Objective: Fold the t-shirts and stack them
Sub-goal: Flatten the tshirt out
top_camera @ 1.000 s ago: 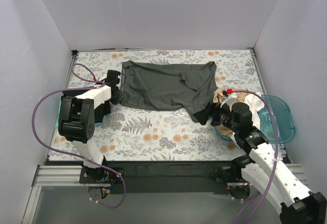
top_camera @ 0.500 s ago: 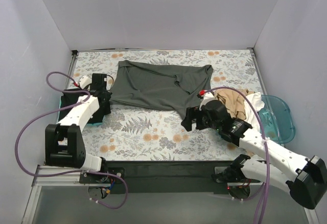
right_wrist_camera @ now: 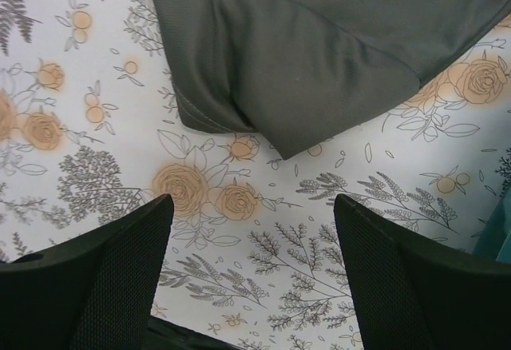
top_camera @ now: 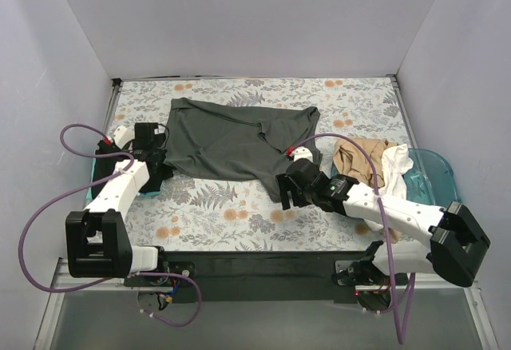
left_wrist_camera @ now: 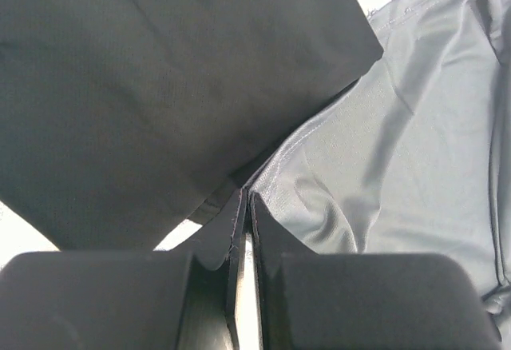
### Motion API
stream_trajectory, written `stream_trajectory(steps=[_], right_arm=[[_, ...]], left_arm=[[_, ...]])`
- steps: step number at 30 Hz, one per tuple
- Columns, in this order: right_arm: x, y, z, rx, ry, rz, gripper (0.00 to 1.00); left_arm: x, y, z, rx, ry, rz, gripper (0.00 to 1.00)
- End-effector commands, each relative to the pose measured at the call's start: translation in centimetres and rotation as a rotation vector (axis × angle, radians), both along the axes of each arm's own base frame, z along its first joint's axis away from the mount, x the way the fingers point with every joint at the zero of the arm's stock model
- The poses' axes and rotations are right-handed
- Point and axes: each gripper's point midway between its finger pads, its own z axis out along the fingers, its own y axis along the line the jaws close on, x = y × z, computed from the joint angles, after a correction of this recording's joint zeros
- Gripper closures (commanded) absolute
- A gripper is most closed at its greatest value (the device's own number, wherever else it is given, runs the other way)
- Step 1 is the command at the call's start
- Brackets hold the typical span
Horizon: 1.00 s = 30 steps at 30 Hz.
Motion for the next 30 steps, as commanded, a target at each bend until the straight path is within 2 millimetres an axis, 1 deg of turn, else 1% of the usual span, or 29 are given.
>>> stream_trajectory(steps=[1, 2, 6, 7, 9, 10, 11, 15, 16, 17, 18, 19, 21, 23, 24, 26, 27, 28, 29, 30], right_arm=[[1.5, 0.2, 0.3, -0.037, -0.023, -0.058, 0.14], [1.7, 0.2, 0.1, -0.048, -0.024, -0.064, 0.14], [3.0, 0.4, -1.1, -0.071, -0.012, -0.094, 0.19], [3.1, 0.4, -1.7, -0.08, 0.001, -0.097, 0.24], [3.7, 0.5, -2.1, -0.075, 0.012, -0.095, 0.32], [4.1, 0.8, -2.6, -0.072, 0.014, -0.082, 0.4], [4.3, 0.7, -2.9, -0.067, 0.028, -0.08, 0.41], [4.1, 0.9, -3.9, -0.066, 0.066, -0.066, 0.48], [4.1, 0.9, -4.0, -0.066, 0.071, -0.065, 0.52], [4.0, 0.9, -4.0, -0.066, 0.073, -0.064, 0.53], [4.0, 1.0, -4.0, -0.065, 0.072, -0.062, 0.57], [4.2, 0.9, -3.8, -0.065, 0.066, -0.061, 0.64], [4.5, 1.1, -3.4, -0.057, 0.053, -0.055, 0.69], [4.9, 1.1, -3.0, -0.052, 0.043, -0.051, 0.83], [5.1, 1.2, -2.6, -0.045, 0.036, -0.053, 0.98], [5.3, 1.5, -1.0, -0.013, 0.007, -0.048, 0.99], [5.1, 1.4, -0.4, -0.007, 0.007, -0.043, 0.99], [5.0, 1.6, 1.4, 0.03, -0.023, -0.032, 0.99], [4.8, 1.6, 2.4, 0.043, -0.033, -0.015, 0.99], [4.2, 1.5, 3.1, 0.052, -0.019, 0.007, 0.99]], left_arm=[[0.1, -0.1, 1.7, 0.003, -0.075, -0.017, 1.0], [0.1, -0.2, 2.0, 0.0, -0.086, -0.019, 1.0], [0.0, -0.4, 1.7, -0.005, -0.079, -0.031, 1.0], [0.0, -0.4, 1.6, -0.005, -0.075, -0.033, 1.0], [-0.1, -0.4, 1.5, -0.006, -0.073, -0.034, 1.0], [-0.2, -0.4, 1.5, -0.006, -0.073, -0.035, 1.0], [-0.2, -0.4, 1.5, -0.004, -0.074, -0.034, 1.0], [-0.4, -0.3, 1.8, 0.001, -0.087, -0.029, 1.0], [-0.4, -0.3, 1.9, 0.001, -0.092, -0.031, 1.0], [-0.4, -0.3, 1.8, 0.001, -0.093, -0.033, 1.0], [-0.4, -0.3, 1.9, 0.003, -0.093, -0.033, 1.0], [-0.4, -0.3, 1.9, 0.003, -0.094, -0.033, 1.0], [-0.4, -0.3, 2.0, 0.005, -0.094, -0.035, 1.0], [-0.4, -0.1, 2.2, 0.014, -0.101, -0.031, 1.0], [-0.5, 0.1, 2.3, 0.023, -0.102, -0.024, 1.0], [-0.6, 0.2, 2.4, 0.027, -0.104, -0.019, 1.0], [-0.6, 0.2, 2.6, 0.026, -0.112, -0.02, 1.0], [-0.6, 0.1, 2.6, 0.023, -0.115, -0.023, 1.0], [-0.6, 0.1, 2.7, 0.021, -0.116, -0.026, 1.0], [-0.5, 0.0, 2.7, 0.021, -0.115, -0.028, 1.0]])
